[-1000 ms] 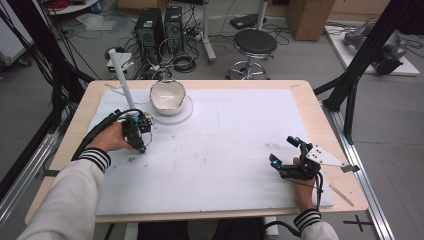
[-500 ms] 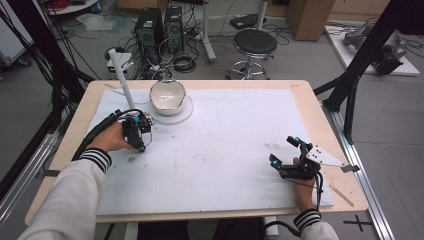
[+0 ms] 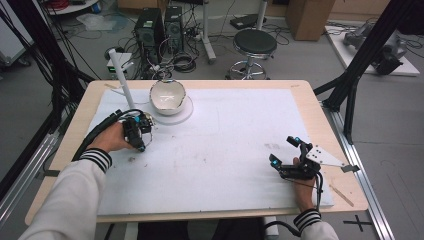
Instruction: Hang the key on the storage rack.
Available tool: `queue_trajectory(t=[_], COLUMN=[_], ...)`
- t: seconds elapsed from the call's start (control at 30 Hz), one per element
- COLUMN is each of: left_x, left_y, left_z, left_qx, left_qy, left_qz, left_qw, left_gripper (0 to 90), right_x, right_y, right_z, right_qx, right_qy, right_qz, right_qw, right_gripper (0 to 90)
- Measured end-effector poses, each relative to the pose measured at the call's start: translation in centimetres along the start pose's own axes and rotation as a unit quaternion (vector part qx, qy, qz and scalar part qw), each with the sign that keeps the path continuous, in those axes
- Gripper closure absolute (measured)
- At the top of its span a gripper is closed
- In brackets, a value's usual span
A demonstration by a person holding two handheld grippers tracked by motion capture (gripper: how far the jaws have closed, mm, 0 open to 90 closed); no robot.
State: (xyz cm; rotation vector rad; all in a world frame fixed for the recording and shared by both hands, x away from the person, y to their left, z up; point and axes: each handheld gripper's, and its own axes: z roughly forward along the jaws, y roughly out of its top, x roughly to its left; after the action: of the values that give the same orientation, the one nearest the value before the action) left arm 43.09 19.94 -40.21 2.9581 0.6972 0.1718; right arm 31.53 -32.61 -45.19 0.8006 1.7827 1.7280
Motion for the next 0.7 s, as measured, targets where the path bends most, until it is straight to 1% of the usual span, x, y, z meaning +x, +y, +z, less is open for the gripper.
queue_trajectory(t=[0.3, 0.33, 0.43, 0.57, 0.7], left_x=[-0.16, -0.1, -0.19, -0.23, -0.2], left_y=[0.08, 0.12, 0.19, 0.24, 0.18], left_z=[0.06, 0.02, 0.07, 0.05, -0.03], left_qx=[0.001, 0.005, 0.007, 0.009, 0.008], left_qy=[-0.003, -0.004, -0.004, -0.001, -0.005], left_qz=[0.001, 0.006, 0.004, 0.006, 0.013], left_qw=[1.0, 1.0, 1.0, 0.9999, 0.9999], left_gripper=[82.4, 82.4, 84.1, 84.4, 84.6], right_x=[-0.01, -0.01, -0.01, 0.0, -0.01], right_y=[0.0, 0.0, 0.0, 0.0, 0.0], right_z=[0.0, 0.0, 0.0, 0.0, 0.0], right_qx=[0.0, 0.0, 0.0, 0.0, 0.0], right_qy=[0.0, 0.0, 0.0, 0.0, 0.0], right_qz=[0.0, 0.0, 0.0, 0.0, -0.001], right_qw=[1.0, 1.0, 1.0, 1.0, 1.0], right_gripper=[1.0, 1.0, 1.0, 1.0, 1.0])
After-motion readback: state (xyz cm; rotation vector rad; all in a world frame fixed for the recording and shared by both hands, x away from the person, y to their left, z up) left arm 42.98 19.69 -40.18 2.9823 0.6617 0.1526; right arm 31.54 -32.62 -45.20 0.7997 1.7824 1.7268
